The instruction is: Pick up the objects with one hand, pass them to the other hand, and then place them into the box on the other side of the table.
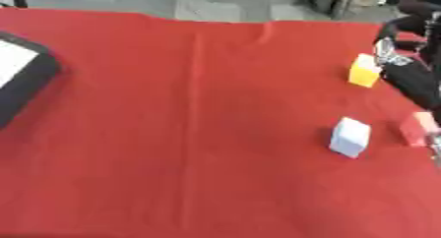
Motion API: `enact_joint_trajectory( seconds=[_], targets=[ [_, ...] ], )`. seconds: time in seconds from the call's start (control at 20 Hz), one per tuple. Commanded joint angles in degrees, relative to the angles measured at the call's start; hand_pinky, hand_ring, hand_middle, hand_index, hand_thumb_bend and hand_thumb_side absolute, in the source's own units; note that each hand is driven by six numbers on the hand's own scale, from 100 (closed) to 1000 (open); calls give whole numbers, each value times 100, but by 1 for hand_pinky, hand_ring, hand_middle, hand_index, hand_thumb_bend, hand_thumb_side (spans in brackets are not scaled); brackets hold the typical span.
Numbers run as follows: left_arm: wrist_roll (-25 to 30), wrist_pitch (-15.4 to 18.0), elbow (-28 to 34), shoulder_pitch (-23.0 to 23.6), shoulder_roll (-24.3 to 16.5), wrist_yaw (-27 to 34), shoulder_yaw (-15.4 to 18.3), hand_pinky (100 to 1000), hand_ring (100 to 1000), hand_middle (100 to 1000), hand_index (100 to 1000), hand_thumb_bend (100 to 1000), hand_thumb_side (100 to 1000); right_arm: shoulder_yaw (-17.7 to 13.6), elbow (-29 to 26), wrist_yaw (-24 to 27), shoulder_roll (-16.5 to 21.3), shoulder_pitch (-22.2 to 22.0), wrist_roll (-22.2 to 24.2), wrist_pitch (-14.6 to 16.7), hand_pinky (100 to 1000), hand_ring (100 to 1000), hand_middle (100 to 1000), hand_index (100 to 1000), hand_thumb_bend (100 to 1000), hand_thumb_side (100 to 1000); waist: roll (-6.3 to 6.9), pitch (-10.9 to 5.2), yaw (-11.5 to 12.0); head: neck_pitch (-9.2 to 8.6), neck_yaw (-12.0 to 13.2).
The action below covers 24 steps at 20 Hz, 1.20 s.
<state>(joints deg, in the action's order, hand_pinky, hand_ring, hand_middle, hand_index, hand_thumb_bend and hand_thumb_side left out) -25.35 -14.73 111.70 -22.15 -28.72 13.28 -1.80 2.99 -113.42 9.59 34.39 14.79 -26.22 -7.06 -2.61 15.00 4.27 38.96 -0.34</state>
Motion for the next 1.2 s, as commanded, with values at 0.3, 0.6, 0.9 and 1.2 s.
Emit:
enact_joint_trajectory(
  seconds=[0.3, 0.6, 0.9, 1.2],
  targets=[
    [-84, 459, -373, -32, 79, 207, 124, 614, 737, 808, 833, 245, 748, 74, 80, 418, -182, -156, -294, 166, 747, 837, 642, 791, 100, 351, -1, -66, -13, -41, -86],
    [-48, 481, -432, -30, 86, 181, 118, 613, 735, 807, 828, 236, 746, 58, 76, 257, -93, -202, -137, 45, 753, 845, 660, 808, 100, 282, -3, -71, -8, -42, -149],
    [-22, 449, -424, -24, 43, 150, 106, 613, 735, 807, 825, 231, 743, 19, -108, -934, 900, -314, 1496, -1161, 811, 868, 734, 847, 310, 136, -31, -84, -13, -33, -253],
    [-13, 428, -409, -20, 10, 118, 104, 612, 734, 805, 822, 225, 735, 71, -117, -1816, 1953, -458, 3301, -1503, 849, 875, 767, 865, 455, 161, -52, -78, -12, -32, -336]
  ],
)
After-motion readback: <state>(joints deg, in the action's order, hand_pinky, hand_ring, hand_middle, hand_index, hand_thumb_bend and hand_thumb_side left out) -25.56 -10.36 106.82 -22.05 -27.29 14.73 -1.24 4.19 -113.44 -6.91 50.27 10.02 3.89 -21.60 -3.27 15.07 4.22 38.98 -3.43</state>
